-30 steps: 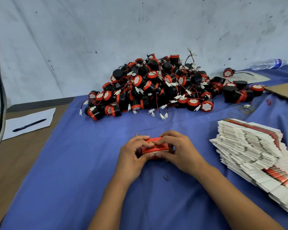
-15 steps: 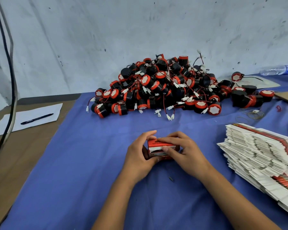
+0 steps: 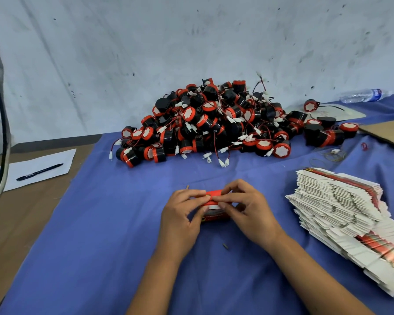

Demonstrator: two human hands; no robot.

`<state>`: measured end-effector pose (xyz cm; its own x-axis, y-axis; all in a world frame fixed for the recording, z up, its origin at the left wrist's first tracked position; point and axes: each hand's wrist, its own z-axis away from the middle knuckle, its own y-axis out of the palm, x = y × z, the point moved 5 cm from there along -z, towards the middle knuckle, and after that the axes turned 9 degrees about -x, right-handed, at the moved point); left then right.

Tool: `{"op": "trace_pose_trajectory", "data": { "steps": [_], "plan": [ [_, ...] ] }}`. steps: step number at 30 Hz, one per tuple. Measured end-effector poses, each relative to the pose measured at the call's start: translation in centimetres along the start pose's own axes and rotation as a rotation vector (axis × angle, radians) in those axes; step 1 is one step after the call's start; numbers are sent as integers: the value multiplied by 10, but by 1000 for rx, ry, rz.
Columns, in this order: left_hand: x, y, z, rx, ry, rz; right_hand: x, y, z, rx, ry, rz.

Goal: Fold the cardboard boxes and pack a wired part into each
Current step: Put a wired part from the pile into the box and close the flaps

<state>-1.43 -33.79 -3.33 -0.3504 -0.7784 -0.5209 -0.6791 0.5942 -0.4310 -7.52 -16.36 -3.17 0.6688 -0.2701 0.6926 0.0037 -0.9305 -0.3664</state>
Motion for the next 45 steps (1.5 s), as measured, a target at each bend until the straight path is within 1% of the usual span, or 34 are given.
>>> {"op": "trace_pose_trajectory", "data": {
  "steps": [4,7,9,10,12,14,15,16,19,21,24,26,28,30,32,34,36,39,41,43,45],
  "plan": [
    [-1,1,2,35,23,-49,3,-3,1,16,-134,89],
    [-4,2,4,62,54,-104,4,-3,2,-3,-163,138],
    [-7,4,6,53,82,-122,3,-4,2,-14,-170,149],
    [-6,4,7,33,43,-89,4,-5,2,-22,-170,138],
    [6,4,8,4,-155,54,4,-6,1,-35,-154,100],
    [20,6,7,55,-378,247,4,-5,0,-48,-127,75],
    [23,9,7,101,-441,348,3,-5,-1,-56,-112,67],
    [23,10,7,135,-450,409,3,-5,-1,-66,-99,58],
    [16,9,3,159,-366,395,0,-5,-1,-101,-69,25],
    [14,9,1,147,-341,353,-4,-5,-1,-109,0,-29],
    [19,9,1,160,-341,307,-11,-3,1,-61,95,-115],
    [19,8,4,147,-366,294,-12,-2,2,-34,104,-131],
    [15,5,5,89,-332,267,-10,-3,2,-28,82,-111],
    [8,2,5,34,-230,216,-6,-3,3,-21,50,-82],
    [6,1,5,41,-193,218,-4,-3,4,-19,21,-57],
    [6,2,5,64,-186,214,-4,-3,4,-14,29,-54],
    [5,2,4,48,-157,172,-3,-3,3,-6,37,-53],
    [-4,4,3,3,-1,79,2,-3,3,-8,-52,0],
    [-7,6,4,0,96,24,3,-4,4,17,-84,34],
    [-7,7,5,18,121,3,2,-5,5,33,-116,78],
    [-7,7,6,47,109,-7,1,-4,8,45,-133,140]
  ]
}}
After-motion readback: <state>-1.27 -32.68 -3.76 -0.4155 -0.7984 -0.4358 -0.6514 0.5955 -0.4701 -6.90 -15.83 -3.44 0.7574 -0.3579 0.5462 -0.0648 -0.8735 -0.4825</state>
